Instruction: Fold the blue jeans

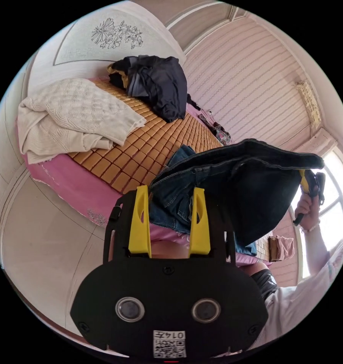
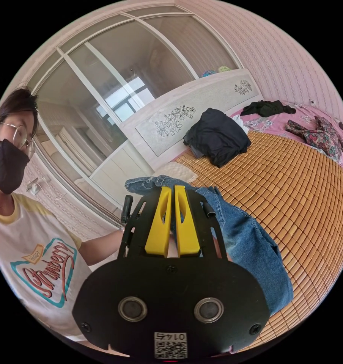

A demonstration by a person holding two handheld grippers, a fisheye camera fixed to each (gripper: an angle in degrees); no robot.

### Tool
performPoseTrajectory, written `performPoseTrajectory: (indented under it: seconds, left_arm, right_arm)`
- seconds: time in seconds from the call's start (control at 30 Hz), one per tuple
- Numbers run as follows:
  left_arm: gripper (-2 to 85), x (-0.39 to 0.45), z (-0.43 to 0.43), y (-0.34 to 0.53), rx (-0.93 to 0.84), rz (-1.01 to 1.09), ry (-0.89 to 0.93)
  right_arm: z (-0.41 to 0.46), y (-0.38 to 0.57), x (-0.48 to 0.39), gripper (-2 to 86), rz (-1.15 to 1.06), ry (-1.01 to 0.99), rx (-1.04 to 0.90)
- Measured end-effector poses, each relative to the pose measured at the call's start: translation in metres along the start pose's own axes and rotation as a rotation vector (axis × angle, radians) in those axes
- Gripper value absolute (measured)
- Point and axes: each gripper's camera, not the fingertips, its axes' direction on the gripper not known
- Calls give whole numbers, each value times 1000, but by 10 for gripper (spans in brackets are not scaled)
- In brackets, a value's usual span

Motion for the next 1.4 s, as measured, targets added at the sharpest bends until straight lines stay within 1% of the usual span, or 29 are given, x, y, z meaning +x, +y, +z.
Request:
performPoseTrajectory:
  seconds: [0.07, 0.17, 0.23, 0.27, 0.3, 0.37, 0.43, 0.47, 0.5, 0.53, 0.57, 0.6, 0.63, 0.67, 0.7, 0.73, 0.77, 0.83, 0.87, 0.9, 0.93, 0.97, 1.03, 1.07, 1.13, 1.17, 1.23, 1.3, 1.4]
  left_arm:
    - [106, 8, 6, 1, -94, 20, 21]
    - [63, 42, -20, 14, -19, 121, -21]
    - [37, 76, -46, 27, 41, 239, -28]
    - [20, 103, -66, 38, 86, 346, 4]
    - [19, 131, -83, 50, 115, 454, 47]
    - [18, 178, -107, 69, 170, 583, 117]
    - [17, 229, -121, 86, 223, 694, 247]
    - [16, 264, -123, 95, 222, 758, 373]
    - [15, 301, -123, 102, 214, 824, 522]
    - [15, 321, -123, 106, 208, 867, 597]
    - [14, 365, -128, 114, 209, 968, 722]
    - [13, 412, -141, 123, 231, 1093, 825]
    - [13, 436, -151, 128, 250, 1153, 867]
    - [13, 480, -177, 136, 318, 1270, 940]
    - [12, 515, -207, 141, 397, 1376, 1038]
    - [12, 528, -223, 140, 431, 1413, 1087]
    - [11, 545, -253, 133, 483, 1417, 1184]
    - [11, 554, -291, 116, 534, 1354, 1260]
    - [10, 549, -309, 104, 597, 1291, 1267]
    - [10, 537, -318, 94, 660, 1229, 1237]
    - [9, 530, -319, 90, 679, 1193, 1220]
    - [9, 513, -314, 81, 684, 1115, 1191]
    - [8, 484, -293, 71, 646, 996, 1139]
    - [8, 464, -273, 69, 605, 933, 1073]
    - [7, 437, -239, 72, 520, 856, 941]
    - [7, 417, -214, 76, 447, 809, 868]
    - [7, 385, -175, 82, 320, 711, 789]
    - [7, 344, -133, 96, 206, 642, 693]
    - [6, 302, -99, 107, 133, 572, 582]
  right_arm:
    - [-27, 7, -4, 6, -14, -13, 25]
    - [-72, 21, -19, 6, -67, 47, 56]
    - [-125, 36, -20, 5, -33, 125, 189]
    - [-142, 41, -16, 5, -7, 141, 236]
    - [-178, 52, -7, 5, 57, 158, 339]
    - [-233, 68, 6, 5, 140, 158, 482]
    - [-308, 86, 7, 4, 161, 167, 683]
    - [-328, 91, 5, 4, 160, 159, 745]
    - [-371, 99, -2, 4, 147, 124, 890]
    - [-415, 106, -13, 3, 129, 101, 1033]
    - [-438, 108, -22, 3, 117, 104, 1103]
    - [-483, 108, -46, 3, 74, 138, 1228]
    - [-529, 102, -79, 2, -32, 146, 1335]
    - [-550, 96, -100, 2, -111, 149, 1371]
    - [-589, 76, -147, 2, -307, 163, 1405]
    - [-620, 45, -197, 2, -489, 178, 1359]
    - [-632, 26, -223, 2, -551, 199, 1319]
    - [-644, -58, -310, 2, -674, 405, 1118]
    - [-640, -79, -324, 2, -681, 449, 1059]
    - [-624, -120, -337, 2, -674, 513, 946]
    - [-601, -156, -335, 2, -649, 545, 835]
    - [-587, -173, -328, 3, -628, 556, 783]
    - [-512, -221, -273, 3, -553, 578, 597]
    - [-491, -229, -252, 3, -524, 559, 552]
    - [-405, -238, -149, 3, -355, 395, 405]
    - [-383, -234, -122, 3, -302, 354, 377]
    - [-301, -199, -27, 3, -136, 282, 296]
    - [-250, -167, 28, 3, -34, 258, 213]
    - [-189, -120, 94, 4, 127, 236, 91]
